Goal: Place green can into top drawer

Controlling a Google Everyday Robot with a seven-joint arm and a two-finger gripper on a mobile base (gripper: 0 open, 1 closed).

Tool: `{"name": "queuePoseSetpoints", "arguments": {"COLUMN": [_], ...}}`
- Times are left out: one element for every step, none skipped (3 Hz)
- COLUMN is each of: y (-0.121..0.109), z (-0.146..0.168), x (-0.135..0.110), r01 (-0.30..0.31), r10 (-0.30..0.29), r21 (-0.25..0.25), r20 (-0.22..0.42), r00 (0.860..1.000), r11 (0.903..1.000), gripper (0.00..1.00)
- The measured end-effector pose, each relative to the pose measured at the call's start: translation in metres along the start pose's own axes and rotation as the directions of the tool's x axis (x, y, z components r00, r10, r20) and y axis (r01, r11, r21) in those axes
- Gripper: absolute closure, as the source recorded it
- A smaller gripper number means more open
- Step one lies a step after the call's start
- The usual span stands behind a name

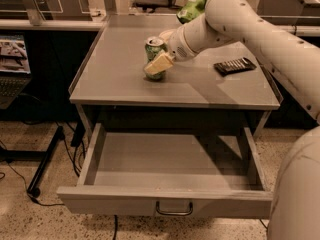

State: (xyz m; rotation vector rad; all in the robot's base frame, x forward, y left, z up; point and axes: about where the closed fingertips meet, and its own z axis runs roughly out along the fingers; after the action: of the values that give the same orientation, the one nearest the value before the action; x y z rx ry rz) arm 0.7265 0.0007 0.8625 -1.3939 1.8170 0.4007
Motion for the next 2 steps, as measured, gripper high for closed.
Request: {"name": "queuePoseSetpoints", "arguments": {"y": [0.011,0.041], "z": [-0.009,-0.075], "x": [0.000,-0.007], "r01": [-0.003,-0.090], "r10": [0.002,0.072], "r21": [0.030,0.188], "r20": [0.024,0.102], "r00": [1.000,0.992], "r11": [0.9996,0.9780], "gripper": [1.00,1.00]}}
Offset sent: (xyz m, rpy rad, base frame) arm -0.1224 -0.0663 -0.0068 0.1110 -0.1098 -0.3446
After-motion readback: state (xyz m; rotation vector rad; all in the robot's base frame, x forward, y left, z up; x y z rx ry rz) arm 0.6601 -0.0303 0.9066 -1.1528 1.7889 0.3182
